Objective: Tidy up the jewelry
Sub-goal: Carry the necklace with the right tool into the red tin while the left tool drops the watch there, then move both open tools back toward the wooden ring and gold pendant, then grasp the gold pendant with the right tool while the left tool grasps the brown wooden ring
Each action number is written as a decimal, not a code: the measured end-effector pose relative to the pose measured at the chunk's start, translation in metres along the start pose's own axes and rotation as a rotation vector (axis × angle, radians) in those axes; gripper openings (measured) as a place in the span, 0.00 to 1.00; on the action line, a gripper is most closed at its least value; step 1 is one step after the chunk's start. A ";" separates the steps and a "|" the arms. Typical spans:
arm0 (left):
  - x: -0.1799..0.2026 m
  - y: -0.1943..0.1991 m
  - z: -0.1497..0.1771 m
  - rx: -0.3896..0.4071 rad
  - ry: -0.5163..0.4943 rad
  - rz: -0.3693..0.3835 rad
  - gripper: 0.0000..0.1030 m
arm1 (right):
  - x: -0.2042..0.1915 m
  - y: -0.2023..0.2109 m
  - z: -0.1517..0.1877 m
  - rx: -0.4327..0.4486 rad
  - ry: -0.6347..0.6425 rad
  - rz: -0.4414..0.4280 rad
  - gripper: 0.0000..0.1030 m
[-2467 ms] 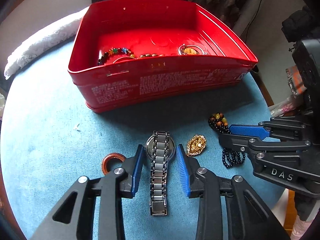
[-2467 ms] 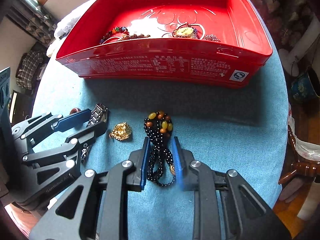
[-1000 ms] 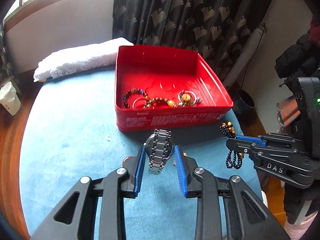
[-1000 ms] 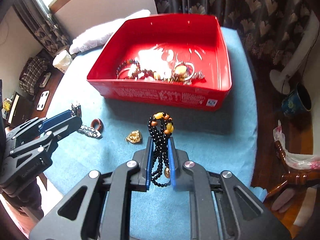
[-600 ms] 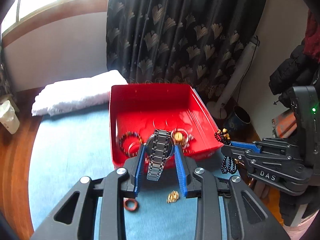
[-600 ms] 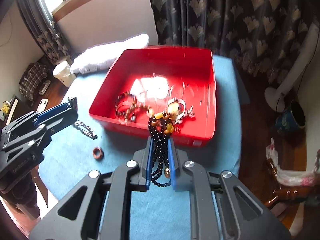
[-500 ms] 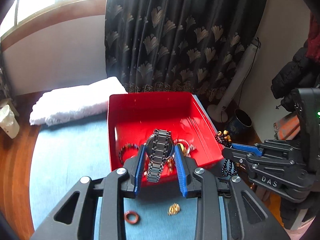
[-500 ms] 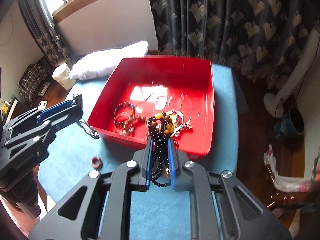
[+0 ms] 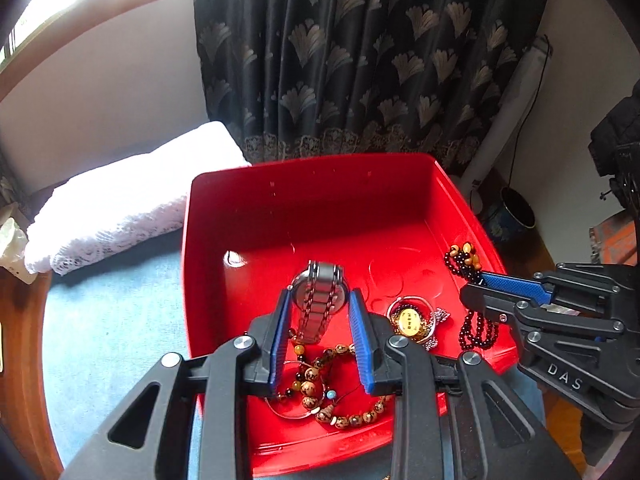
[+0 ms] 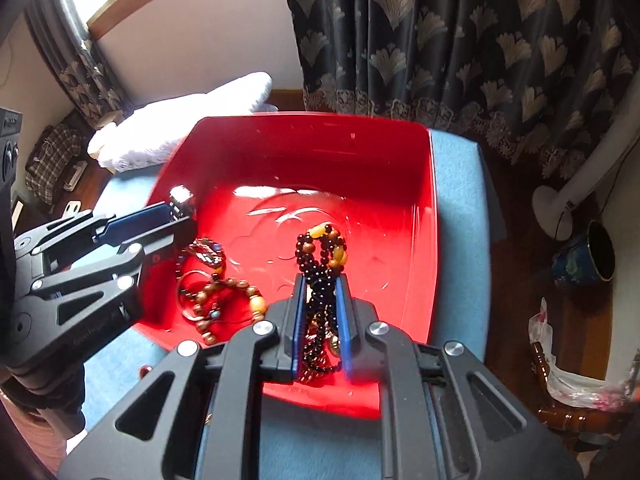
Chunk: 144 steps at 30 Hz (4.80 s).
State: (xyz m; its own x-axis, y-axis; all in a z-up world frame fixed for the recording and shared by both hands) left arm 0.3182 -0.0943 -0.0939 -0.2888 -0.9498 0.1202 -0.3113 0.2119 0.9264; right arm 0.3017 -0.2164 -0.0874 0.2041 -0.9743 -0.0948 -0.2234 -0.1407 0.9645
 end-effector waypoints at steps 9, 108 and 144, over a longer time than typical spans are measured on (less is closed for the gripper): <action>-0.001 -0.009 0.000 0.001 -0.009 -0.033 0.19 | 0.003 -0.025 -0.003 -0.021 -0.008 0.031 0.41; -0.052 -0.001 0.182 -0.166 0.134 -0.061 0.29 | -0.083 -0.054 0.124 -0.215 0.058 -0.130 0.15; -0.029 0.031 0.162 -0.108 0.092 -0.046 0.29 | -0.073 -0.015 0.125 -0.144 0.037 -0.088 0.14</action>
State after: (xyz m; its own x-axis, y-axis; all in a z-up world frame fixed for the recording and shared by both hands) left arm 0.1702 -0.0233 -0.1265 -0.1908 -0.9761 0.1040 -0.2214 0.1460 0.9642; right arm 0.1712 -0.1655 -0.1258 0.2524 -0.9518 -0.1740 -0.0644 -0.1959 0.9785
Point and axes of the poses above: each gripper's, at about its wrist camera, not at the fingertips, and y roughly against the way its jaws point, x to its right, z to its underside, the point moved 7 cm from there along -y, roughly the way its jaws point, and after that the axes turned 13 degrees about -x, right-handed, at the moved point
